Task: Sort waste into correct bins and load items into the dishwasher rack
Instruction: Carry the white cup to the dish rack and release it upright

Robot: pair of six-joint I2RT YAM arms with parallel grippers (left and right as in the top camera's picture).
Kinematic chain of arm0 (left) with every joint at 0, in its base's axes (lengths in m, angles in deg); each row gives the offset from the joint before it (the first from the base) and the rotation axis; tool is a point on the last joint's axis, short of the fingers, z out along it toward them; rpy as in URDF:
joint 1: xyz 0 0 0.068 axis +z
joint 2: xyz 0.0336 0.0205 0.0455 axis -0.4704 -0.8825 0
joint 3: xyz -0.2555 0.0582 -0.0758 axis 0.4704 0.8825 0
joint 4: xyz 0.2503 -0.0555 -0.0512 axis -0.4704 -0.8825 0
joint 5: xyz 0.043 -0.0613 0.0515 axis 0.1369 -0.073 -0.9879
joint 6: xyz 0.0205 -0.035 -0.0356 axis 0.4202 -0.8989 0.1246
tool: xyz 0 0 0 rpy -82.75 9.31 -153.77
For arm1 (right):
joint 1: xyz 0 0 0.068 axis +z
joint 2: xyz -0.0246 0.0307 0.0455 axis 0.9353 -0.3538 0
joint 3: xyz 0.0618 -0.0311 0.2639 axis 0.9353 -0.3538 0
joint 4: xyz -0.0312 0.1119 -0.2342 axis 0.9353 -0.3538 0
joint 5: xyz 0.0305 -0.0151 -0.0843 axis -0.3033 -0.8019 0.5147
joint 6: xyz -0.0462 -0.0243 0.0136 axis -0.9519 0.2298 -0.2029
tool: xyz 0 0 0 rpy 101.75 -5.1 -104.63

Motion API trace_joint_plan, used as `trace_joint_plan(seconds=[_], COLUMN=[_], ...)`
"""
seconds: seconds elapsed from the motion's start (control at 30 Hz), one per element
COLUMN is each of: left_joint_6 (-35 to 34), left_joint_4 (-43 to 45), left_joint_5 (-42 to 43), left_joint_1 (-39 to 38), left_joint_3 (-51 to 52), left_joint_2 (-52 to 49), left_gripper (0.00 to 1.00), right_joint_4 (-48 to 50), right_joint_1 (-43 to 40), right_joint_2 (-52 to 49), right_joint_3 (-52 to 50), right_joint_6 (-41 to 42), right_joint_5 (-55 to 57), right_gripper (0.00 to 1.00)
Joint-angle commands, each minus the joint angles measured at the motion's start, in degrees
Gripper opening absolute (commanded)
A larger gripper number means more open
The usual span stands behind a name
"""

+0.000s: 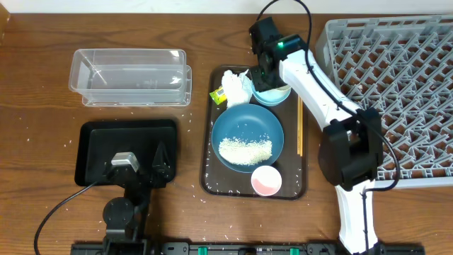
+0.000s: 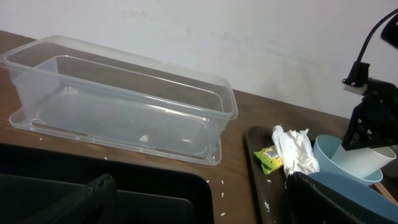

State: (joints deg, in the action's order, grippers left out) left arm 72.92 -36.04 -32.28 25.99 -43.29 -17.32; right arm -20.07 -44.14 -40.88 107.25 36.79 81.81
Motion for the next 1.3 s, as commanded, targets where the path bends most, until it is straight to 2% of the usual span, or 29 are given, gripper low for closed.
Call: trace_joint_plan(seconds=[0.0,0.33,0.47,0.73,0.93,1.13,1.27], left_joint_6=[1.0,1.0,1.0,1.0,1.0,1.0,1.0], left_joint_4=[-2.0,-2.0,-2.0,-2.0,-2.0,-2.0,-2.0], left_joint_5=[0.6,0.6,0.6,0.6,0.6,0.6,0.6], left_joint_1=[-0.3,-0.3,-0.3,-0.3,-0.3,-0.3,-0.3], left_joint_3=[0.9,0.9,0.9,0.9,0.9,0.9,0.9], left_joint_2=[0.4,0.4,0.4,0.4,0.4,0.4,0.4], left_gripper=[0.90,0.90,0.90,0.89,0.89,0.89,0.89], right_joint_4=[0.1,-0.7,-1.2,-1.6,-1.1,-0.2,0.6], right_joint_1=[1.4,1.7,1.6,1.3,-0.8,-8.6,-17.5], right_joint_2=[-0.9,-0.9,-0.1,5.7,14.1,22.1,24.9], right_joint_3=[-0.1,-0.1,0.0,0.6,0.6,0.6,0.6], right_joint_6=[0.4,0.4,0.4,1.9,1.9,1.4,-0.2], right_joint_5=[1.0,4.3,4.3,4.2,4.2,4.1,2.1], right_gripper=[0.34,0.13,0.01,0.01,0.01,0.01,0.01])
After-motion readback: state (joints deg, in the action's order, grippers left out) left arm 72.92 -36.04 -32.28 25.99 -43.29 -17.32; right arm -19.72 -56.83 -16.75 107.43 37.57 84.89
